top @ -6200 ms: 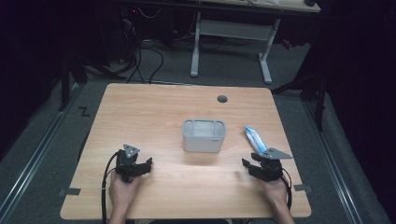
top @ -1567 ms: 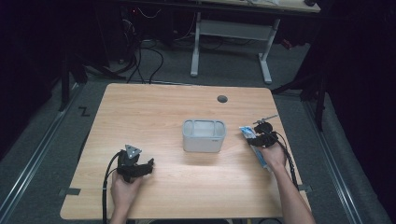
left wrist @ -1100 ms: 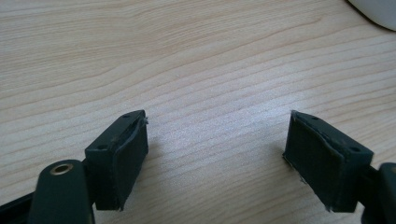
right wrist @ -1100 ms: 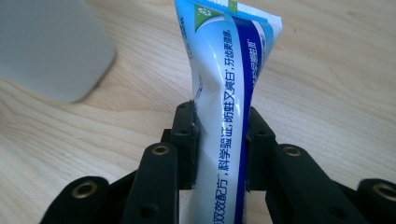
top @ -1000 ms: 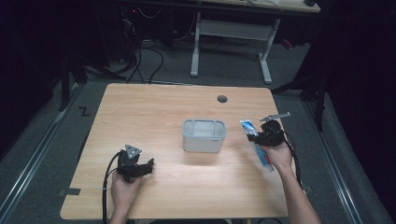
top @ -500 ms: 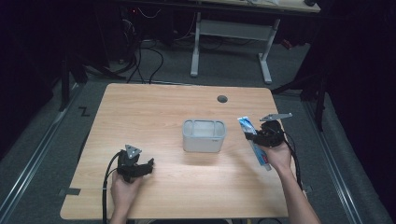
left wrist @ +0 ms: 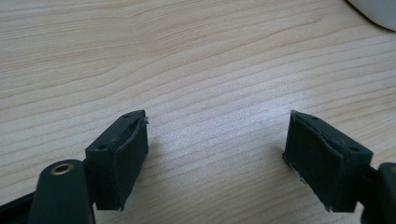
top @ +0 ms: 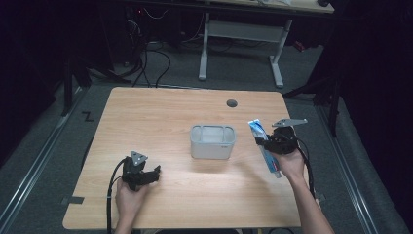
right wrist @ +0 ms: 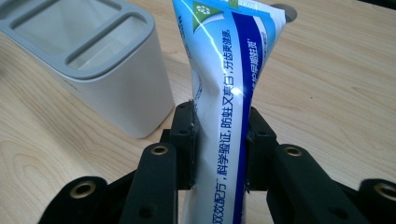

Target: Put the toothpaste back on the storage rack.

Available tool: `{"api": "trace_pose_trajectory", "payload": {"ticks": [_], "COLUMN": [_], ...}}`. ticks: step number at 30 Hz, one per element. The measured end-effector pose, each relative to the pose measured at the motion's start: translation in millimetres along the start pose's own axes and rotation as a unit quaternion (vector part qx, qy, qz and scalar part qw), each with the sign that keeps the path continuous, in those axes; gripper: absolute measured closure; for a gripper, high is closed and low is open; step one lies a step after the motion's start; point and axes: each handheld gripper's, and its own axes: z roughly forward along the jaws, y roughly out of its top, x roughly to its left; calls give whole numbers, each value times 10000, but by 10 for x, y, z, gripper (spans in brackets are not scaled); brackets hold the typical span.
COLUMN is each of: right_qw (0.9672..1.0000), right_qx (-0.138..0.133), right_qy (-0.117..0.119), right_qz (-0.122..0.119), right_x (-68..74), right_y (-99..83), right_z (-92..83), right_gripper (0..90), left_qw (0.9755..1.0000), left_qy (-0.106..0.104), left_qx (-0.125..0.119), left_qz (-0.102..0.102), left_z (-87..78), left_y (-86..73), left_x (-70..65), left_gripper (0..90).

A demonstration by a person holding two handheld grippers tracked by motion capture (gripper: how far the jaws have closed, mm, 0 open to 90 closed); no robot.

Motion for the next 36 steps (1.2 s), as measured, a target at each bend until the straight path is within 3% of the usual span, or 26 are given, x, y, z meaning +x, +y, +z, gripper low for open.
{"api": "trace_pose_trajectory", "payload": {"ticks": [19, 28, 36], "right_qw": [9992, 9982, 9958], "right_qx": [-385, -542, -755], "right_qy": [-63, 115, 408], "right_qz": [-110, -207, -309], "right_x": [171, 264, 390], "right_y": [83, 150, 265], "right_z": [-139, -190, -217], "right_gripper": [707, 707, 706], "left_qw": [10000, 10000, 10000], "left_qy": [-13, -15, -14], "left_qx": [14, 14, 14], "left_qz": [17, 19, 19], "left_z": [-3, -3, -3], "left_y": [0, 0, 0], "left_x": [-1, -1, -1], "left_gripper": [219, 219, 219]}}
